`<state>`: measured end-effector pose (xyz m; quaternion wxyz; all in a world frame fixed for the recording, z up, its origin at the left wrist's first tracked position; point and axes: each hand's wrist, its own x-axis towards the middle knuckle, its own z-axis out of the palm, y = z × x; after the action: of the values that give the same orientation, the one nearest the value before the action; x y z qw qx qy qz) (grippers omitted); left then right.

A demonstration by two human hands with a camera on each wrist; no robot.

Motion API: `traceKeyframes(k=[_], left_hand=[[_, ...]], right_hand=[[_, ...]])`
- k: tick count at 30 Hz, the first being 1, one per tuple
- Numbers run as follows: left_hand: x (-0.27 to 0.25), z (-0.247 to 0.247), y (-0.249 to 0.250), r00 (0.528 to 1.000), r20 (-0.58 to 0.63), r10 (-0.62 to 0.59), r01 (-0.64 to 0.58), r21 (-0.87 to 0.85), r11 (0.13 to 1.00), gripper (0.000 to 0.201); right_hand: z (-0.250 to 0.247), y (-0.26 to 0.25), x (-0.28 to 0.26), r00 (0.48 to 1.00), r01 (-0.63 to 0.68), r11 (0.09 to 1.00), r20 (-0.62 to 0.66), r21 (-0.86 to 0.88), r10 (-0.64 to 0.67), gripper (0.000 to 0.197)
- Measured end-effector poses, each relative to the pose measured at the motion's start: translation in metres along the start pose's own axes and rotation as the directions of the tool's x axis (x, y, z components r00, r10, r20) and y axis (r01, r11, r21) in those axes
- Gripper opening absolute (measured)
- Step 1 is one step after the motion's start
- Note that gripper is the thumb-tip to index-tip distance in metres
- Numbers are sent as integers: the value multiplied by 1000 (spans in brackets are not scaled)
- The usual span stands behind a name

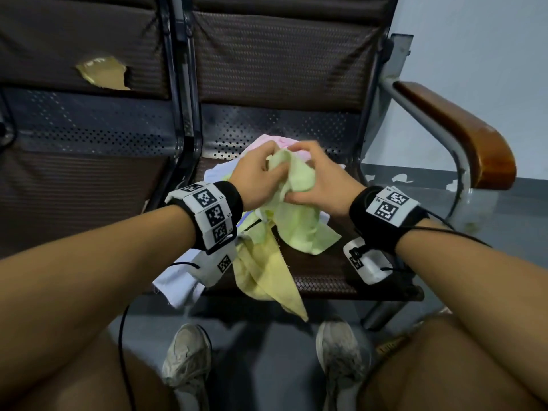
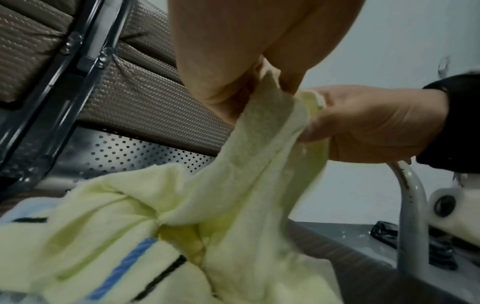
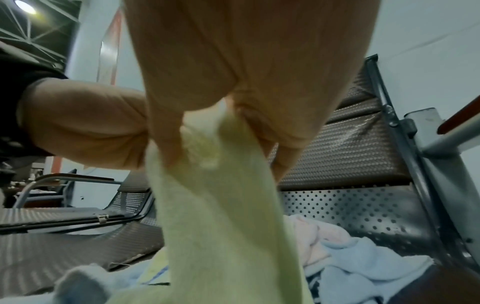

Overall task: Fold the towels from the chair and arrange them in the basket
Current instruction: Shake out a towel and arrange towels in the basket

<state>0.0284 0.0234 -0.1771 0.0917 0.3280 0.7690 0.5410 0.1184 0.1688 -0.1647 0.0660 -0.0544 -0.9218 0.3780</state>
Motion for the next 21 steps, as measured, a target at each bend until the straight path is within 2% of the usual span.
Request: traceKeyframes(k=[2, 3, 4, 7, 10, 12, 15, 17, 18, 20, 21], left_hand=[[1, 4, 1, 999, 46, -2, 5, -54, 999, 22], [2, 4, 1, 998, 67, -12, 15, -44, 999, 28], [3, 3, 0, 995, 96, -28, 29, -13, 999, 34], [7, 0, -4, 967, 245, -63, 32, 131, 991, 50], [12, 7, -11, 946, 322, -38, -76, 335, 939, 27], [16, 9, -19, 960, 274, -52, -91, 482, 871, 27], [22, 2, -33, 964, 249, -89, -105, 668, 736, 18], [25, -3, -39, 973, 195, -127, -51, 710, 702, 12], [26, -5, -39, 978, 161, -133, -22, 714, 700, 11], [25, -5, -36, 991, 99, -87, -5, 686, 728, 14], [24, -4, -32, 995, 85, -45, -21, 648, 761, 17]], right_hand=[[4, -5, 0, 997, 54, 987, 68, -150, -44, 15], [2, -6, 0, 998, 60, 980, 46, -188, -52, 7], [0, -7, 0, 999, 41, 982, -7, -184, -43, 14], [-11, -6, -1, 993, 20, 1000, -114, -10, -21, 23], [-15, -4, -3, 980, 51, 993, -197, 107, -29, 27], [-24, 2, -3, 942, 56, 982, -336, 183, 9, 25], [-46, 19, -5, 842, 28, 977, -532, 212, 91, 25], [-55, 33, -8, 784, -78, 982, -598, 170, 166, 24], [-57, 39, -10, 777, -173, 976, -591, 128, 216, 23], [-55, 52, -13, 812, -383, 923, -467, 23, 349, 23], [-51, 54, -14, 844, -439, 898, -359, -36, 399, 23]])
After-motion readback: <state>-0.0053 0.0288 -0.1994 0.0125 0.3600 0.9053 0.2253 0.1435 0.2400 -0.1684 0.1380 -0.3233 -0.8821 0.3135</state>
